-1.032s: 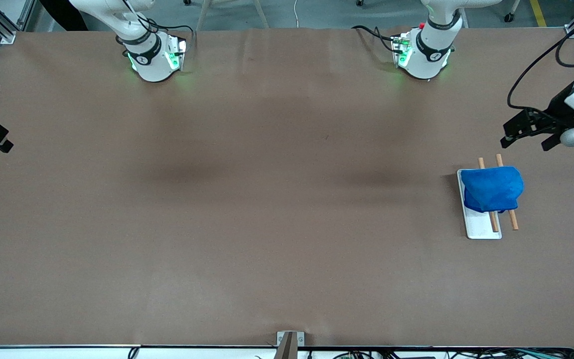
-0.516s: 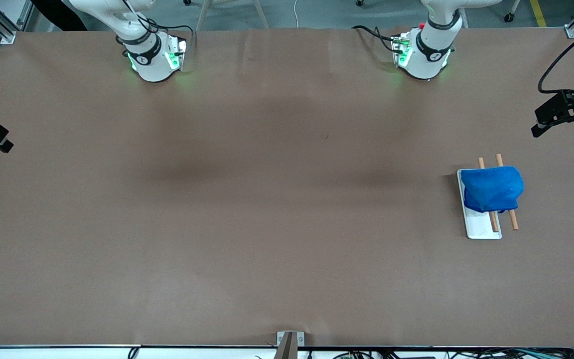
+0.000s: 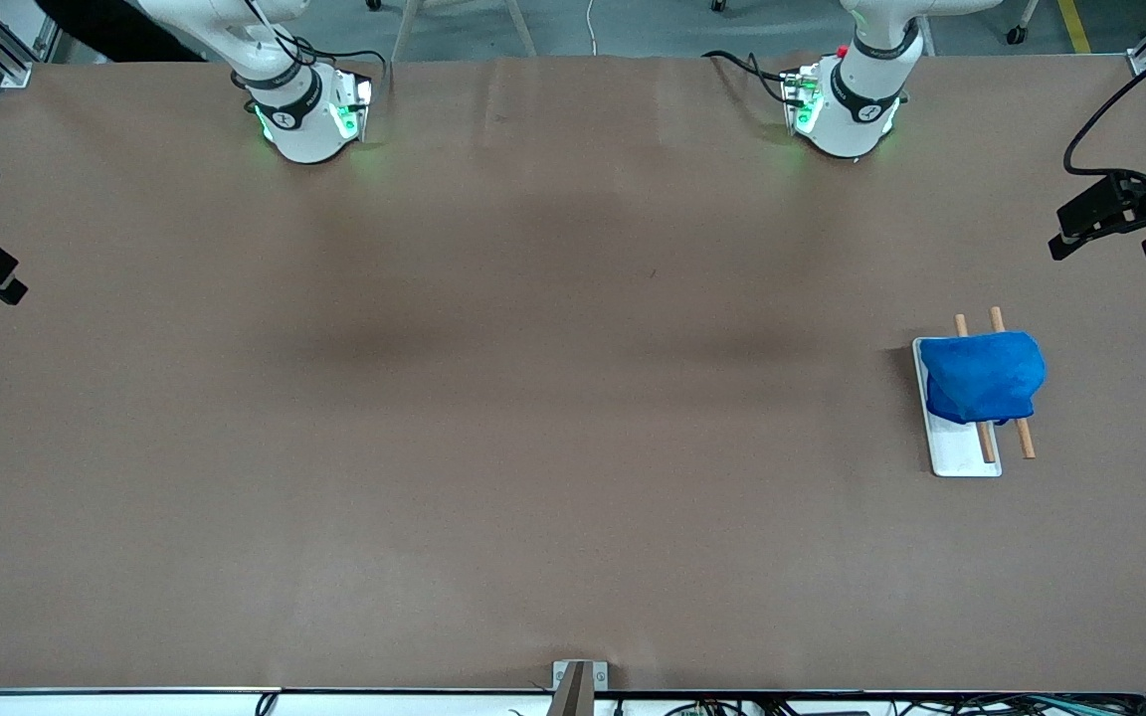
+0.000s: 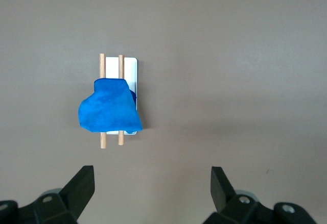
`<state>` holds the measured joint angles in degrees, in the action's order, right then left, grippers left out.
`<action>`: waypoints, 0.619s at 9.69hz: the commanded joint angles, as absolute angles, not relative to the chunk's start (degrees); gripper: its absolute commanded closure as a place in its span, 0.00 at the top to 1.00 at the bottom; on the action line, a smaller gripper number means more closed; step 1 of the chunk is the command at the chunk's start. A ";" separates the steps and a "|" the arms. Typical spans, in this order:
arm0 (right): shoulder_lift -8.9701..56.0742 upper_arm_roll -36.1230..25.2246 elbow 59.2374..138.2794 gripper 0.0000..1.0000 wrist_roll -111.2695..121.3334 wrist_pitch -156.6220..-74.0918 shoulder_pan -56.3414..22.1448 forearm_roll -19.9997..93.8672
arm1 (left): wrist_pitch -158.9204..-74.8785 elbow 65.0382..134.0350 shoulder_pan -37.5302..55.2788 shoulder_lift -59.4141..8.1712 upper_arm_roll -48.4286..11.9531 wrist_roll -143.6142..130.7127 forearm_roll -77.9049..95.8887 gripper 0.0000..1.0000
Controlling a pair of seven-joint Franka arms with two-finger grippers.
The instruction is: Right arm passes towel to left arm to hang
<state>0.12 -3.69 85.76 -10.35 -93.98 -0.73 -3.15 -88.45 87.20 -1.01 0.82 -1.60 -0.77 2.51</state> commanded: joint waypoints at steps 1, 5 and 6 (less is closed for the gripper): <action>0.26 -3.78 85.25 1.00 -10.72 -93.60 -0.97 -3.60 | -87.63 88.42 -1.05 0.00 -1.76 -0.79 3.16 1.00; 0.26 -3.78 85.34 1.00 -10.55 -93.60 -0.88 -3.60 | -87.80 88.94 -0.88 0.00 -1.67 -0.70 3.69 1.00; 0.18 -3.78 85.34 1.00 -10.29 -93.60 -0.88 -3.60 | -88.32 89.03 -0.53 0.00 -1.50 -0.62 3.52 1.00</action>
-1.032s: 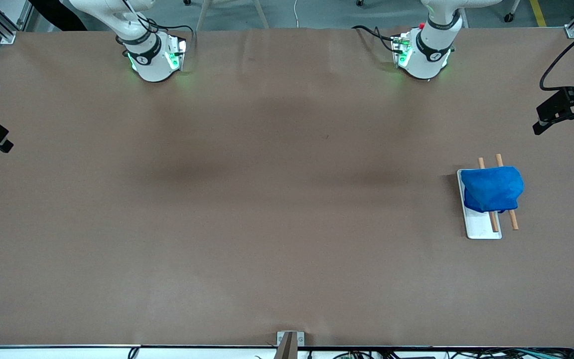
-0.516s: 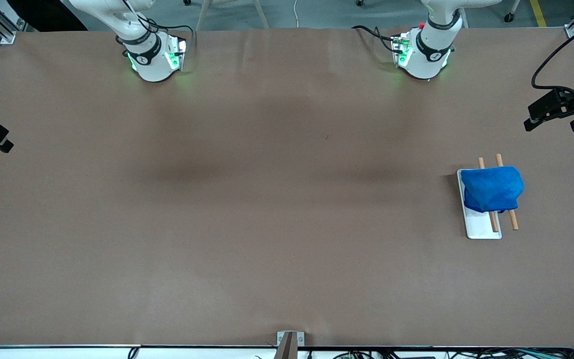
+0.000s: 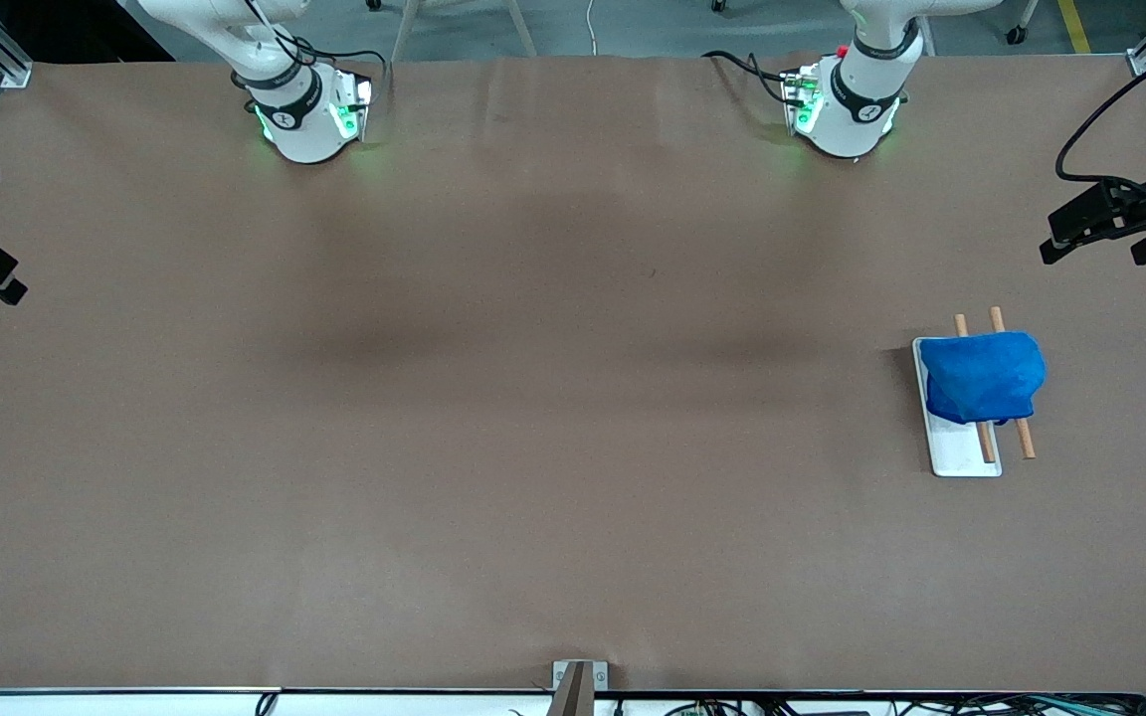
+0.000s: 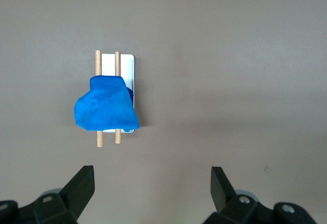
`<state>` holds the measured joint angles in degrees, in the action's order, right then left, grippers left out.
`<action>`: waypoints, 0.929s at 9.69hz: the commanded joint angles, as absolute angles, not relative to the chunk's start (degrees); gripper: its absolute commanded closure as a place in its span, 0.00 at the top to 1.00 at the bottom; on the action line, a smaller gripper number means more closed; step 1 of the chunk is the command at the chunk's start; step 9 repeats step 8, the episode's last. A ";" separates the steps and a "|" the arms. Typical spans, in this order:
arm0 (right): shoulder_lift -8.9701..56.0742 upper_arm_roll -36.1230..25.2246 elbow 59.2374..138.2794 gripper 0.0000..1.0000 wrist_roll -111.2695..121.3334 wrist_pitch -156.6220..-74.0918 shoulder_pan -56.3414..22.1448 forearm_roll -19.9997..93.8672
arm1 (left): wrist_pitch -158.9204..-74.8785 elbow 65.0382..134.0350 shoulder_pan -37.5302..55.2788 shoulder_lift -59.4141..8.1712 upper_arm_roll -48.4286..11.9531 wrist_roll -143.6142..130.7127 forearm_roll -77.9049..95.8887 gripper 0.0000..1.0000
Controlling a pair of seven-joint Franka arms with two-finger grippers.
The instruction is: Right arm passes towel to left arm to hang
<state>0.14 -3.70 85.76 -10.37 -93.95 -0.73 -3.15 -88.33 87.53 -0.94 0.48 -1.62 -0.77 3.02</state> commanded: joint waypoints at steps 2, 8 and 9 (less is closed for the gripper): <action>0.26 -3.78 85.34 1.00 -10.29 -93.60 -0.70 -3.60 | -90.51 89.82 -0.26 0.00 -1.23 -0.53 3.34 1.00; 0.26 -3.78 85.34 1.00 -10.28 -93.69 -0.70 -3.60 | -90.79 90.26 0.18 0.00 -1.05 -0.53 2.99 1.00; 0.26 -3.78 85.34 1.00 -10.28 -93.69 -0.70 -3.60 | -90.79 90.26 0.18 0.00 -1.05 -0.53 2.99 1.00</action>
